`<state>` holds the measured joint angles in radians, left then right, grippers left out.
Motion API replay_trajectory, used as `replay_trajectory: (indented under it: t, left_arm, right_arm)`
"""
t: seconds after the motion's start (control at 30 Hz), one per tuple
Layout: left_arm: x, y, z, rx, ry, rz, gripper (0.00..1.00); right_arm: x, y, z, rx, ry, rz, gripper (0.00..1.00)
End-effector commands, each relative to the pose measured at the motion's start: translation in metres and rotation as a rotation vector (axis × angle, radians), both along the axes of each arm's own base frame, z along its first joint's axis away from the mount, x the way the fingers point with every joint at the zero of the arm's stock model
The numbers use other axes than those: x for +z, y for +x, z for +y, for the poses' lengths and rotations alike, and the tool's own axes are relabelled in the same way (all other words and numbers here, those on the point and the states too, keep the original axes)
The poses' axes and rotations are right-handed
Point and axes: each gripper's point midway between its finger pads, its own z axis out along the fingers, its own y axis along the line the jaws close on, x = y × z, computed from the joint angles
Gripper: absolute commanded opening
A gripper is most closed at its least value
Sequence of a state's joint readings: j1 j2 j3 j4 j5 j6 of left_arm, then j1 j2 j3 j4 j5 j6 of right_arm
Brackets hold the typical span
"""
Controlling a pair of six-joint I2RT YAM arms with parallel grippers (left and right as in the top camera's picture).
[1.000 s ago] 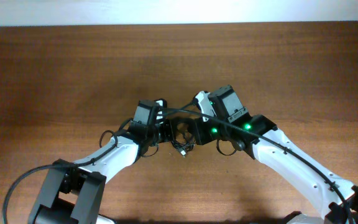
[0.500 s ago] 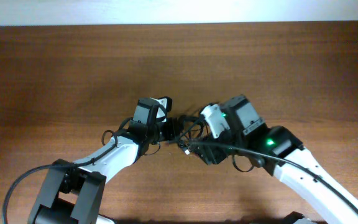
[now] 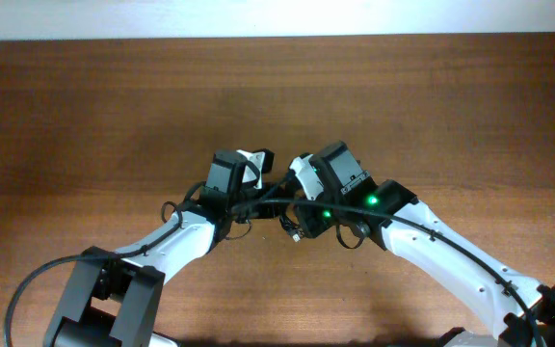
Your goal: Untangle cables
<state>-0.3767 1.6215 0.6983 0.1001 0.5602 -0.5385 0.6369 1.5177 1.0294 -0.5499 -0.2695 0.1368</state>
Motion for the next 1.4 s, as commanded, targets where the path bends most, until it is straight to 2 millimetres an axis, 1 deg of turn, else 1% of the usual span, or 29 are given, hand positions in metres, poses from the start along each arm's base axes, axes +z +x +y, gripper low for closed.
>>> replay_trajectory:
  t: [0.0, 0.07, 0.13, 0.23, 0.3, 0.33, 0.37, 0.47, 0.53, 0.6, 0.7, 0.73, 0.77, 0.8, 0.83, 0.87, 0.9, 0.93, 0.97, 1.0, 1.03, 1.07, 1.13, 1.17, 1.2, 1.23, 1.3, 1.33, 1.37]
  left_arm:
    - [0.023, -0.007, -0.012, -0.071, -0.084, -0.022, 0.00]
    - [0.036, -0.002, -0.006, -0.052, -0.094, -0.053, 0.00]
    - [0.046, 0.008, 0.015, 0.011, -0.096, -0.065, 0.00]
    - [0.061, 0.018, 0.031, 0.105, -0.147, -0.043, 0.00]
    - [0.071, 0.017, 0.026, 0.112, -0.211, -0.010, 0.00]
    - [0.083, 0.014, 0.018, 0.068, -0.270, -0.014, 0.00]
    - [0.086, 0.014, 0.016, 0.070, -0.293, -0.003, 0.00]
    - [0.088, 0.014, 0.015, 0.073, -0.297, -0.006, 0.00]
    - [0.087, 0.009, 0.005, 0.020, -0.274, -0.046, 0.00]
    - [0.084, 0.003, -0.005, -0.011, -0.245, -0.070, 0.00]
    - [0.089, -0.008, -0.015, -0.073, -0.279, -0.053, 0.00]
    - [0.089, -0.008, -0.015, -0.074, -0.280, -0.053, 0.00]
    - [0.088, -0.005, -0.012, -0.057, -0.271, -0.058, 0.00]
    - [0.087, -0.003, -0.010, -0.046, -0.265, -0.061, 0.00]
    - [0.085, -0.001, -0.009, -0.031, -0.253, -0.064, 0.00]
    - [0.085, 0.000, -0.008, -0.028, -0.252, -0.062, 0.00]
    - [0.084, 0.001, -0.007, -0.001, -0.259, -0.037, 0.00]
    - [0.082, 0.006, -0.003, 0.075, -0.268, 0.017, 0.00]
    - [0.080, 0.011, 0.001, 0.160, -0.300, 0.096, 0.00]
    - [0.080, 0.015, 0.007, 0.243, -0.346, 0.186, 0.00]
    - [0.079, 0.022, 0.020, 0.395, -0.429, 0.348, 0.00]
    - [0.078, 0.027, 0.029, 0.503, -0.492, 0.465, 0.00]
    - [0.071, 0.028, 0.042, 0.700, -0.595, 0.717, 0.00]
    - [0.068, 0.028, 0.048, 0.809, -0.653, 0.854, 0.00]
    - [0.068, 0.028, 0.048, 0.858, -0.692, 0.929, 0.00]
    - [0.068, 0.027, 0.047, 0.866, -0.702, 0.953, 0.00]
    - [0.072, 0.021, 0.041, 0.815, -0.700, 0.978, 0.00]
    - [0.069, 0.017, 0.041, 0.753, -0.648, 0.914, 0.00]
    - [0.069, 0.020, 0.045, 0.614, -0.552, 0.683, 0.00]
  right_arm:
    - [-0.003, 0.007, -0.008, -0.065, -0.039, -0.007, 0.04]
    - [-0.007, 0.007, -0.020, -0.152, -0.055, 0.046, 0.04]
    - [-0.011, 0.011, -0.036, -0.216, -0.064, 0.092, 0.04]
    - [-0.009, 0.006, -0.031, -0.196, -0.025, 0.129, 0.04]
    - [-0.007, 0.006, -0.027, -0.187, -0.004, 0.127, 0.04]
    - [-0.002, 0.005, -0.017, -0.159, 0.048, 0.135, 0.04]
    - [0.002, 0.004, -0.011, -0.139, 0.083, 0.141, 0.04]
    - [0.012, 0.001, 0.000, -0.101, 0.145, 0.155, 0.04]
    - [0.025, 0.002, 0.006, -0.082, 0.182, 0.149, 0.04]
    - [0.035, 0.005, 0.006, -0.083, 0.195, 0.121, 0.05]
    - [0.025, 0.018, -0.013, -0.163, 0.091, 0.066, 0.05]
    - [0.022, 0.017, -0.017, -0.176, 0.068, 0.066, 0.11]
    - [0.021, 0.014, -0.019, -0.174, 0.060, 0.082, 0.42]
    - [0.026, 0.014, -0.018, -0.174, 0.066, 0.074, 0.49]
    - [0.048, 0.018, -0.016, -0.172, 0.090, 0.041, 0.69]
    - [0.078, 0.021, -0.014, -0.170, 0.115, 0.008, 0.75]
    - [0.119, 0.019, -0.016, -0.168, 0.141, -0.027, 0.87]
    - [0.143, 0.015, -0.020, -0.172, 0.150, -0.043, 0.99]
    - [0.162, 0.012, -0.028, -0.192, 0.156, -0.057, 0.99]
    - [0.175, 0.010, -0.050, -0.304, 0.154, -0.033, 0.99]
    - [0.174, 0.006, -0.079, -0.476, 0.156, 0.048, 0.99]
    - [0.167, 0.002, -0.098, -0.572, 0.145, 0.112, 0.99]
    - [0.152, -0.004, -0.120, -0.649, 0.098, 0.184, 0.99]
    - [0.142, -0.008, -0.122, -0.656, 0.077, 0.211, 0.99]
    - [0.126, -0.011, -0.123, -0.658, 0.052, 0.244, 0.99]
    - [0.114, -0.013, -0.124, -0.673, 0.038, 0.273, 0.99]
    - [0.096, -0.016, -0.125, -0.698, 0.023, 0.312, 0.98]
    - [0.094, -0.017, -0.125, -0.698, 0.020, 0.314, 0.99]
    - [0.094, -0.016, -0.125, -0.699, 0.021, 0.311, 0.99]
